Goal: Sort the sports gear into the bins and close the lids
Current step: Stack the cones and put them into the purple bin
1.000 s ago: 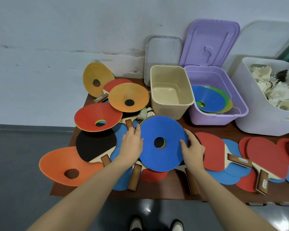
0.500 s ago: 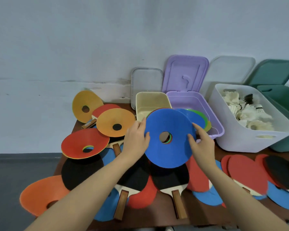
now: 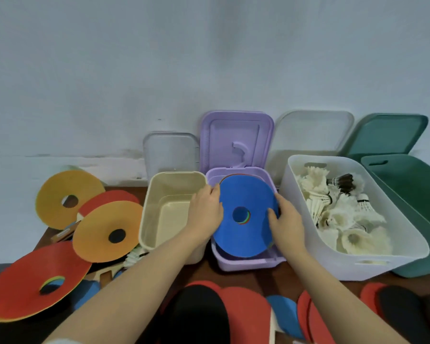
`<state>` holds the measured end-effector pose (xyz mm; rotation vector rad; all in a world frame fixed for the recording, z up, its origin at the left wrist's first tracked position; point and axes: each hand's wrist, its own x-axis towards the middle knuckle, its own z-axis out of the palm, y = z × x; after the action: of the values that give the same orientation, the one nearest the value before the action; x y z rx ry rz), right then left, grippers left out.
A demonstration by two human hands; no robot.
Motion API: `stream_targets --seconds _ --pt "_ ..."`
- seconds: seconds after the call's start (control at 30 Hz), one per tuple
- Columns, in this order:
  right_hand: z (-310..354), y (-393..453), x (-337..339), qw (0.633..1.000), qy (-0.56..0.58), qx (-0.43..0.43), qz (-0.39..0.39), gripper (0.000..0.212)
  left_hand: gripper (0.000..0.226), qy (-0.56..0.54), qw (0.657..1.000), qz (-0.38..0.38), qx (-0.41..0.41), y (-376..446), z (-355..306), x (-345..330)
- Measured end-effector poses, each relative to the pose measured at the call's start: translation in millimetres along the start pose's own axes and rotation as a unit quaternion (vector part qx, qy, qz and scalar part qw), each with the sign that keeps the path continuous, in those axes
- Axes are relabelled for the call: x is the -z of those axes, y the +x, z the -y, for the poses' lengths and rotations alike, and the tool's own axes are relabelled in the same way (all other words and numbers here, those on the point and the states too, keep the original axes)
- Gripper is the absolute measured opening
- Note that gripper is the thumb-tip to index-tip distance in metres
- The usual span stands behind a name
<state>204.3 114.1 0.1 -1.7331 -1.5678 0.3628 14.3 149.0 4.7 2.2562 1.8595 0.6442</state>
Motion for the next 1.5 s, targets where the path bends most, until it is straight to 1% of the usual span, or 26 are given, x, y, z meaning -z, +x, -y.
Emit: stream_targets --seconds 0.13,0.23,0.3,0.4,0.47,0.53,0.7,0.87,1.0,1.07,1.13,1.27,1.4,1.5 --pt "-27.8 17.0 -17.7 0.998 -0.049 -0.011 0.036 0.040 0.046 0.040 0.998 0.039 0.013 23.1 -2.4 -25.1" --pt "-44.8 23.9 -23.4 0.987 -0.140 -0.038 0.071 0.044 0.050 0.096 0.991 0.088 0.028 27.2 1.2 -36.3" --pt "-50.0 23.0 -26.1 0.981 -0.172 -0.037 0.085 0.045 0.051 0.121 0.988 0.096 0.022 25.2 4.5 -39.6" --pt "-48.3 19.5 -28.3 0.986 -0.145 0.001 0.086 0.039 0.049 0.127 0.989 0.080 -0.009 15.6 8.4 -35.7" --pt "-42.4 17.4 -30.1 0.985 -0.138 0.036 0.094 0.039 0.046 0.113 0.991 0.065 -0.023 7.5 11.1 -26.0" --pt "-32.3 15.2 -31.7 0.986 -0.124 0.070 0.090 0.036 0.043 0.102 0.993 0.037 -0.040 -1.6 14.8 -13.8" --pt "7.9 -1.3 -36.6 0.984 -0.098 0.123 0.082 0.033 0.044 0.109 0.993 0.003 -0.042 -26.4 33.1 29.2" --pt "53.5 -35.5 -53.6 0.978 -0.082 0.175 0.072 0.030 0.042 0.118 0.991 -0.020 -0.062 -66.7 66.5 68.9" --pt "93.6 -78.2 -76.0 0.969 -0.085 0.221 0.065 0.029 0.040 0.127 0.989 -0.026 -0.064 -108.9 108.2 96.5" --pt "113.1 -103.4 -90.4 0.968 -0.078 0.230 0.067 0.027 0.038 0.109 0.992 -0.018 -0.052 -134.6 131.1 109.1" --pt "130.6 -129.2 -106.8 0.972 -0.054 0.215 0.076 0.027 0.038 0.085 0.996 -0.008 -0.031 -163.1 155.0 120.3" --pt "164.3 -186.1 -142.0 0.972 -0.026 0.208 0.103 0.025 0.035 0.073 0.997 -0.029 0.005 -221.1 210.9 137.5" --pt "191.5 -236.5 -175.7 0.962 -0.020 0.222 0.158 0.018 0.032 0.077 0.995 -0.025 0.056 -273.4 262.9 145.5" --pt "198.7 -265.7 -200.0 0.958 -0.037 0.199 0.202 0.026 0.034 0.097 0.988 -0.004 0.122 -306.7 292.2 147.7"
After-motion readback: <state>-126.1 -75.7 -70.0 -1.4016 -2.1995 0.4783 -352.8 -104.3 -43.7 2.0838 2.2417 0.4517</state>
